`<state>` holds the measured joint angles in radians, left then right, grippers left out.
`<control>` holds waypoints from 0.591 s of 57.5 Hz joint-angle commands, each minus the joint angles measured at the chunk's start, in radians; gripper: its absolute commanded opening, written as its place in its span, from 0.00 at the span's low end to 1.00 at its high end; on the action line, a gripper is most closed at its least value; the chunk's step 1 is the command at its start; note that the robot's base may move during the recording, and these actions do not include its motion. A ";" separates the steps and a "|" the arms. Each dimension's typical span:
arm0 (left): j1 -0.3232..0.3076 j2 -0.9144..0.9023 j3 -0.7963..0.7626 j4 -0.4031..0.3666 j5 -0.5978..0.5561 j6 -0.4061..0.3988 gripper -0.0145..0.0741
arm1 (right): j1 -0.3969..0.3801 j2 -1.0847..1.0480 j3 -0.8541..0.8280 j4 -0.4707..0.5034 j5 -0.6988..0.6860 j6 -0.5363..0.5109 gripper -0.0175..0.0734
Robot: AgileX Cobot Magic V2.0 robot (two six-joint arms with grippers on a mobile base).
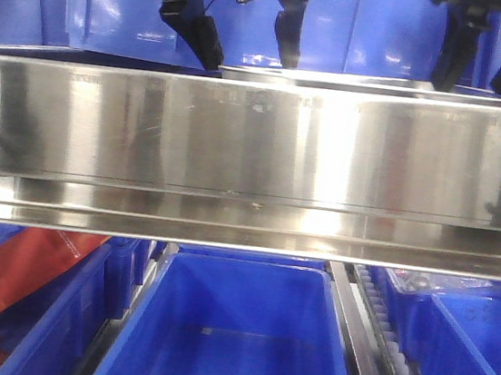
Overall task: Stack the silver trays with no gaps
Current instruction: 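Close both grippers on opposite side rims of the silver tray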
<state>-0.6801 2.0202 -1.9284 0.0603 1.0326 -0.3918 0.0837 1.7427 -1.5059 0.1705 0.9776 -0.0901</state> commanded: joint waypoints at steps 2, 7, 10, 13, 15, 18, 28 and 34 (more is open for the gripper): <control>0.000 0.011 -0.009 -0.006 0.000 -0.006 0.63 | 0.000 0.014 -0.008 0.014 -0.012 -0.011 0.53; 0.000 0.021 -0.009 -0.010 0.007 -0.006 0.63 | 0.000 0.025 -0.008 0.028 -0.012 -0.011 0.53; 0.000 0.025 -0.009 -0.010 0.012 -0.006 0.63 | 0.000 0.030 -0.008 0.028 -0.012 -0.011 0.53; 0.000 0.026 -0.009 -0.010 0.013 -0.006 0.63 | 0.000 0.031 -0.008 0.030 -0.012 -0.011 0.53; 0.000 0.026 -0.009 -0.010 0.013 -0.006 0.63 | 0.000 0.036 -0.008 0.031 -0.012 -0.011 0.53; 0.000 0.026 -0.009 -0.010 0.013 -0.006 0.63 | 0.000 0.038 -0.008 0.031 -0.012 -0.011 0.53; 0.000 0.026 -0.009 -0.010 0.018 -0.008 0.63 | 0.000 0.056 -0.008 0.032 0.003 -0.011 0.53; 0.000 0.027 -0.009 -0.010 0.018 -0.008 0.61 | 0.000 0.061 -0.008 0.034 0.017 -0.011 0.52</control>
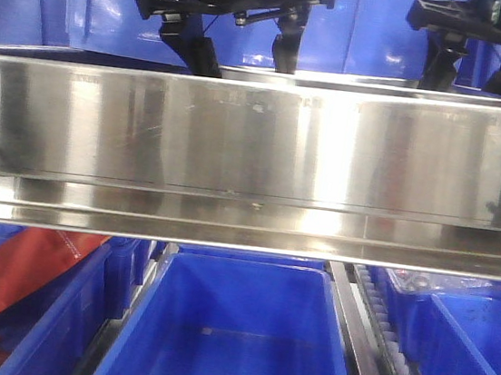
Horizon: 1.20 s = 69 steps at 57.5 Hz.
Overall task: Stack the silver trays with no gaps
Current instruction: 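Close both grippers on opposite side rims of the silver tray, then lift the held silver tray up off the shelf with both grippers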
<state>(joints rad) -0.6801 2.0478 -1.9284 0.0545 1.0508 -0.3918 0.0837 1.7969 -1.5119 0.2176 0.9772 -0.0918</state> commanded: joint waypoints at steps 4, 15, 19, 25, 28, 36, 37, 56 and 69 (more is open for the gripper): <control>0.000 0.002 -0.009 -0.004 0.000 -0.008 0.52 | 0.000 0.006 -0.002 -0.013 0.019 -0.009 0.46; 0.000 0.003 -0.009 0.004 0.000 -0.008 0.17 | 0.000 0.006 -0.002 -0.013 0.019 -0.009 0.09; 0.000 0.003 -0.009 0.006 0.004 -0.008 0.18 | 0.000 0.006 -0.002 -0.013 0.019 -0.009 0.10; 0.000 0.001 -0.009 0.023 0.016 -0.008 0.16 | 0.000 0.004 -0.004 -0.013 0.024 -0.009 0.11; 0.000 -0.003 -0.009 0.027 0.021 -0.008 0.16 | 0.000 0.000 -0.006 -0.013 0.031 -0.009 0.11; 0.000 -0.029 -0.009 0.027 0.026 -0.008 0.16 | 0.000 -0.024 -0.037 -0.013 0.064 -0.009 0.11; 0.000 -0.034 -0.009 0.027 0.027 -0.008 0.16 | 0.000 -0.029 -0.041 -0.013 0.064 -0.009 0.11; 0.000 -0.115 -0.128 0.027 0.170 -0.008 0.16 | 0.000 -0.120 -0.144 -0.013 0.182 -0.009 0.11; 0.000 -0.160 -0.249 0.079 0.170 -0.008 0.16 | 0.000 -0.196 -0.197 -0.013 0.180 -0.009 0.11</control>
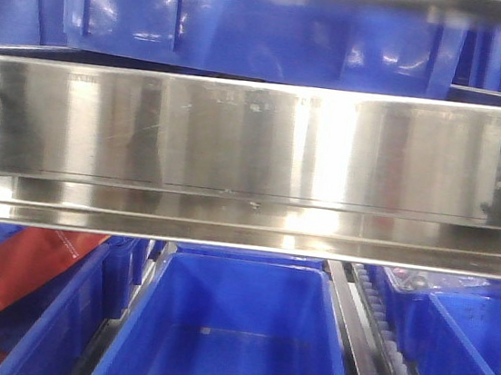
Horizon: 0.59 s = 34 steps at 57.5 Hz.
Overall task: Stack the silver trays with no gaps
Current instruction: 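Lift the held silver tray up off the shelf with both grippers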
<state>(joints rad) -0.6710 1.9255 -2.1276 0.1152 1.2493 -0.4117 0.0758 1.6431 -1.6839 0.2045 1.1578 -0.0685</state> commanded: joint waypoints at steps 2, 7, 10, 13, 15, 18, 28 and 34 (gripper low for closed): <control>-0.010 -0.046 -0.065 0.035 -0.028 0.012 0.16 | 0.008 -0.051 -0.033 0.000 -0.011 -0.032 0.11; -0.010 -0.054 -0.109 0.088 -0.028 0.012 0.16 | 0.008 -0.065 -0.062 0.000 -0.045 -0.032 0.11; -0.010 -0.054 -0.131 0.127 -0.037 0.012 0.16 | 0.008 -0.070 -0.077 0.000 -0.069 -0.032 0.11; -0.010 -0.056 -0.146 0.169 -0.067 0.012 0.16 | 0.008 -0.070 -0.091 0.000 -0.107 -0.032 0.11; -0.010 -0.056 -0.155 0.197 -0.093 0.012 0.16 | 0.008 -0.070 -0.097 0.000 -0.142 -0.032 0.11; -0.010 -0.056 -0.160 0.225 -0.125 0.012 0.16 | 0.008 -0.070 -0.098 0.000 -0.190 -0.032 0.11; -0.010 -0.056 -0.160 0.283 -0.206 0.012 0.16 | 0.008 -0.070 -0.098 0.000 -0.287 -0.032 0.11; -0.010 -0.056 -0.160 0.283 -0.218 0.012 0.16 | 0.008 -0.070 -0.098 0.000 -0.302 -0.032 0.11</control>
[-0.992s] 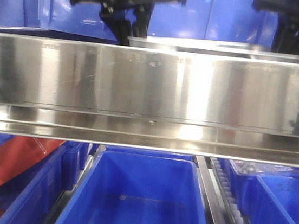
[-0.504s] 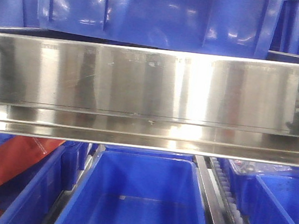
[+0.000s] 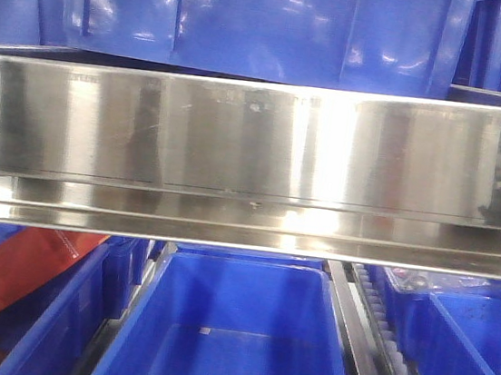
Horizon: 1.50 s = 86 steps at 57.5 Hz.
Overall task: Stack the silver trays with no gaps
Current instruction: 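Lift the held silver tray up off the shelf with both grippers, then drive the base away from the shelf holding the tray in both grippers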
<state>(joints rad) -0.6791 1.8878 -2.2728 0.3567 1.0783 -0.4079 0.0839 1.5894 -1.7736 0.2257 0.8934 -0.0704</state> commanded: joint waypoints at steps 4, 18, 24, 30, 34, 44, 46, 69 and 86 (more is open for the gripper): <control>-0.001 -0.018 -0.015 0.042 -0.047 0.008 0.16 | 0.000 -0.017 -0.009 -0.021 -0.040 -0.030 0.11; -0.001 -0.018 -0.015 0.042 -0.057 0.008 0.16 | 0.000 -0.017 -0.009 -0.021 -0.041 -0.030 0.11; -0.001 -0.018 -0.015 0.042 -0.057 0.008 0.16 | 0.000 -0.017 -0.009 -0.021 -0.041 -0.030 0.11; -0.001 -0.018 -0.015 0.042 -0.057 0.008 0.16 | 0.000 -0.017 -0.009 -0.021 -0.041 -0.030 0.11; -0.001 -0.018 -0.015 0.042 -0.057 0.008 0.16 | 0.000 -0.017 -0.009 -0.021 -0.041 -0.030 0.11; -0.001 -0.018 -0.015 0.042 -0.057 0.008 0.16 | 0.000 -0.017 -0.009 -0.021 -0.041 -0.030 0.11; -0.001 -0.018 -0.015 0.042 -0.057 0.008 0.16 | 0.000 -0.017 -0.009 -0.021 -0.041 -0.030 0.11; -0.001 -0.018 -0.015 0.042 -0.057 0.008 0.16 | 0.000 -0.017 -0.009 -0.021 -0.060 -0.030 0.11; -0.001 -0.018 -0.015 0.042 -0.058 0.008 0.16 | 0.000 -0.017 -0.009 -0.021 -0.066 -0.030 0.11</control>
<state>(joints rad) -0.6814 1.8878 -2.2728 0.3655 1.0489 -0.4040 0.0839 1.5894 -1.7736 0.2239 0.8541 -0.0722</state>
